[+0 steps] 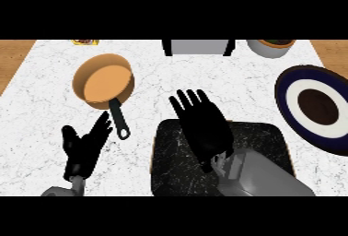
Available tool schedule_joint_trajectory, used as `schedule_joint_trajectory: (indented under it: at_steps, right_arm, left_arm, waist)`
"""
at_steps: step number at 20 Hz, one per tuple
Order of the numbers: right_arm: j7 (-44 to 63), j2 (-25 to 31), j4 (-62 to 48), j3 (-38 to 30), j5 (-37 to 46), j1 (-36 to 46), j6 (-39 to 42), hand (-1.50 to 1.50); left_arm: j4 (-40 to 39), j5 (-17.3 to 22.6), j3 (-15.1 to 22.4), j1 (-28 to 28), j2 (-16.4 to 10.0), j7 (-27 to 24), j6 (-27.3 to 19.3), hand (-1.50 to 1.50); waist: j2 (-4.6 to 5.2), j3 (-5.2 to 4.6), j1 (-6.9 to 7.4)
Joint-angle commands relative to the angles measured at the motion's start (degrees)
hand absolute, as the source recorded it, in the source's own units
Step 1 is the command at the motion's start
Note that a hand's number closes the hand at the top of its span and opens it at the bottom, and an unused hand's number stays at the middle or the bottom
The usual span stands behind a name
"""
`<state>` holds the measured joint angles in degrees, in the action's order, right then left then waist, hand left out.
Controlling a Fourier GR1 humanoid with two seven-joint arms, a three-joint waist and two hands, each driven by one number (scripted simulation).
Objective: Pick the sweet potato from the tray and place it in the plate
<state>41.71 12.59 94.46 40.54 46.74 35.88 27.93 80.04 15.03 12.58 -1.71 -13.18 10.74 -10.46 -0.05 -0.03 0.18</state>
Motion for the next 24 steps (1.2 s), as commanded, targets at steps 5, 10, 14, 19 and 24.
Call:
schedule_joint_trajectory:
  at_steps: [5,10,14,19,24]
  right_arm:
    - [2.28,-3.25,0.47,1.62,5.51,-8.49,3.17,-1.50]
    - [-3.42,-5.24,-3.50,-1.69,8.83,-9.51,3.08,-1.50]
    - [-4.91,-9.76,-11.11,-0.91,14.00,-8.02,-1.44,-1.50]
    - [-5.46,-6.92,-8.75,-0.90,18.97,-10.63,-0.01,-1.50]
    - [-5.65,-9.27,-13.17,-0.85,23.50,-12.61,-2.19,-1.50]
  left_arm:
    - [3.77,-1.03,-1.17,5.32,-0.34,-1.34,2.04,0.00]
    - [-0.27,-2.16,-2.38,3.17,1.92,-1.40,3.62,0.00]
    - [3.14,-2.78,-2.96,4.14,1.67,0.67,3.38,0.00]
    - [2.51,-4.58,-2.56,3.20,4.01,1.06,2.53,0.00]
    - [-2.88,-5.42,-4.56,0.26,4.69,-1.15,4.34,0.00]
  waist:
    - [-0.05,0.03,0.06]
    - [0.02,0.02,-0.07]
    - [0.03,0.03,0.20]
    - [0.01,0.03,0.01]
    - [0.06,0.02,-0.11]
